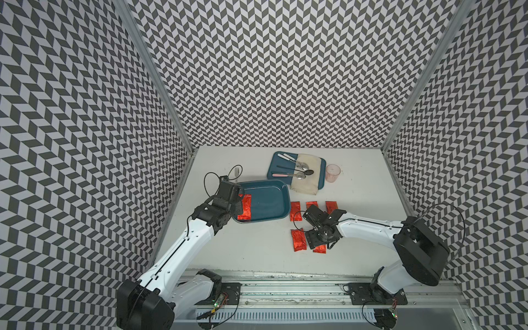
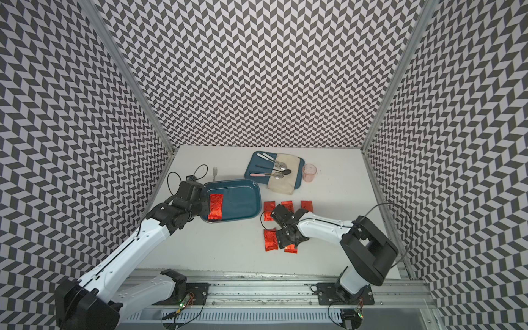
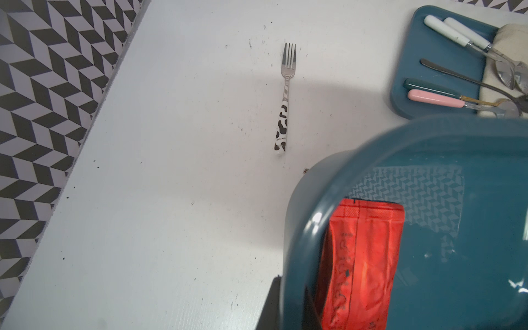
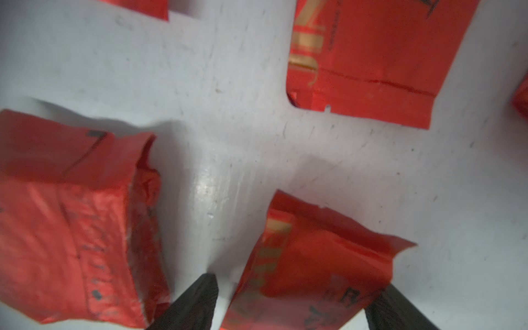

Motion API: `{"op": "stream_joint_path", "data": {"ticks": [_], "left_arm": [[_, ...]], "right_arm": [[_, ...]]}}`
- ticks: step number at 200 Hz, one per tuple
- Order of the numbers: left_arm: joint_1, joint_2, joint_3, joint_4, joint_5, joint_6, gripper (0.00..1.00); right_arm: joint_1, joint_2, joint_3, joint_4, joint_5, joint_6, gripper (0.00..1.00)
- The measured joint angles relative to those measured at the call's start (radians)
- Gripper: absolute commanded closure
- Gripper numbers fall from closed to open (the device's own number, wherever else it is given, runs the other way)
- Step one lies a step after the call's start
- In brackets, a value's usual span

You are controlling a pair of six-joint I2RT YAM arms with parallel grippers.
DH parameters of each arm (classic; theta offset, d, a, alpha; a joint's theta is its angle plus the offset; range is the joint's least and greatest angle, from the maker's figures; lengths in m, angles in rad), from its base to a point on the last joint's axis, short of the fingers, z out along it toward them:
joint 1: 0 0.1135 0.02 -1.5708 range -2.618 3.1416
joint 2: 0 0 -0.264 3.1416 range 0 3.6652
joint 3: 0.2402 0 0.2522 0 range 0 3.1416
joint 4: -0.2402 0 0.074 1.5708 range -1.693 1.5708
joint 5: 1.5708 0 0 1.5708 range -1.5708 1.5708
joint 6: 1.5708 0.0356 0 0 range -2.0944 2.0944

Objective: Take the tea bags out of the storage box
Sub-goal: Adjust the tea bag at the center of the board.

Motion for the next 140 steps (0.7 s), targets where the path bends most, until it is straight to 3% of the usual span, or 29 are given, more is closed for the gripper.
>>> {"op": "stream_joint_path", "data": {"ticks": [55, 140], "left_arm": [[0.0, 0.0, 0.0, 0.0, 0.0, 0.0, 1.0], [0.0, 0.0, 0.0, 0.0, 0.0, 0.0, 1.0]], "right_arm": [[0.009, 0.001, 0.006, -0.024, 0.025, -0.01, 0.29], [0.009, 0.0, 0.012, -0.054, 0.051, -0.018, 0.23]]}}
